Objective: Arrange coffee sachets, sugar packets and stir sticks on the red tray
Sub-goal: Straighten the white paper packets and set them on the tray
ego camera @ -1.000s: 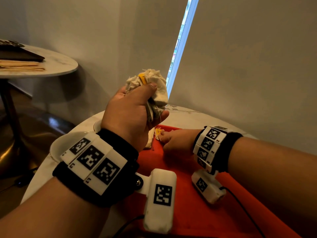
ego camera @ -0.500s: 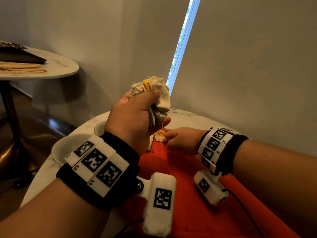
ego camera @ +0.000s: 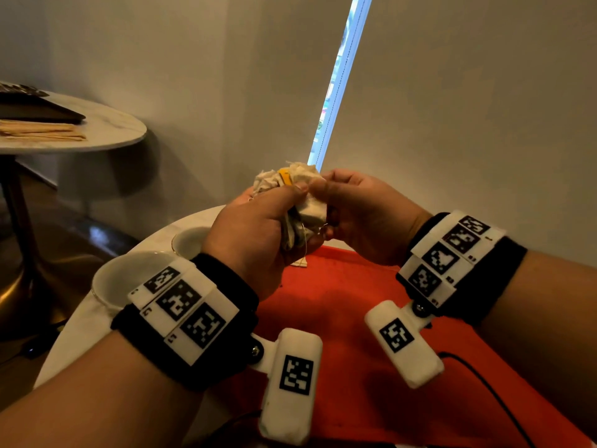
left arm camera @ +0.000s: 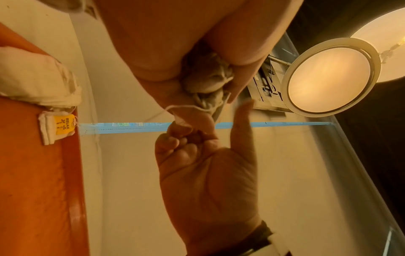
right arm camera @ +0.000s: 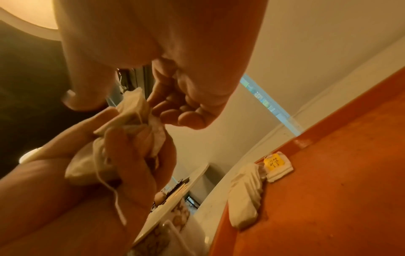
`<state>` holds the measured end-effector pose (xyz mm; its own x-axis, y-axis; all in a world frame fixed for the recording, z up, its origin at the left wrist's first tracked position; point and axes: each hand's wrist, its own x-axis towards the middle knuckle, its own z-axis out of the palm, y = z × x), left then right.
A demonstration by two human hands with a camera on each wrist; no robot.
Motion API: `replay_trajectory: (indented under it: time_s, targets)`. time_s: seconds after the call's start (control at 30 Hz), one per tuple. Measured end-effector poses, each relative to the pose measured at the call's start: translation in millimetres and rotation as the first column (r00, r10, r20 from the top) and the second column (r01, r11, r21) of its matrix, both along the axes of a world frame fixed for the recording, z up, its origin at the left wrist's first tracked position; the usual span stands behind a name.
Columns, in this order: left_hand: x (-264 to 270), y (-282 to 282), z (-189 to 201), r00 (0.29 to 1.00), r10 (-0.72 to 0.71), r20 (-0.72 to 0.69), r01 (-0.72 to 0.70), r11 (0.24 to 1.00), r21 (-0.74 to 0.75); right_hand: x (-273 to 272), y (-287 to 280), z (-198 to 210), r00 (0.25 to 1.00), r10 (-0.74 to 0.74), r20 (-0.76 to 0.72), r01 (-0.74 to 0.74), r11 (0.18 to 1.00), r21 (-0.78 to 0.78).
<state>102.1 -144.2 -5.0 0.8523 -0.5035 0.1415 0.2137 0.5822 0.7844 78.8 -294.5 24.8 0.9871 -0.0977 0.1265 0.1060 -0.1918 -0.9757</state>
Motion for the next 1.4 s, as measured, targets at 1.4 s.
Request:
replay_trajectory:
  time_s: [1.4]
  targets:
    - [23,10,5,0.971,0.226,-0.081,-0.233,0.967,-0.104,2,-10,-33,0.921,-0.344,-0.184,0.307,0.930,-0.203]
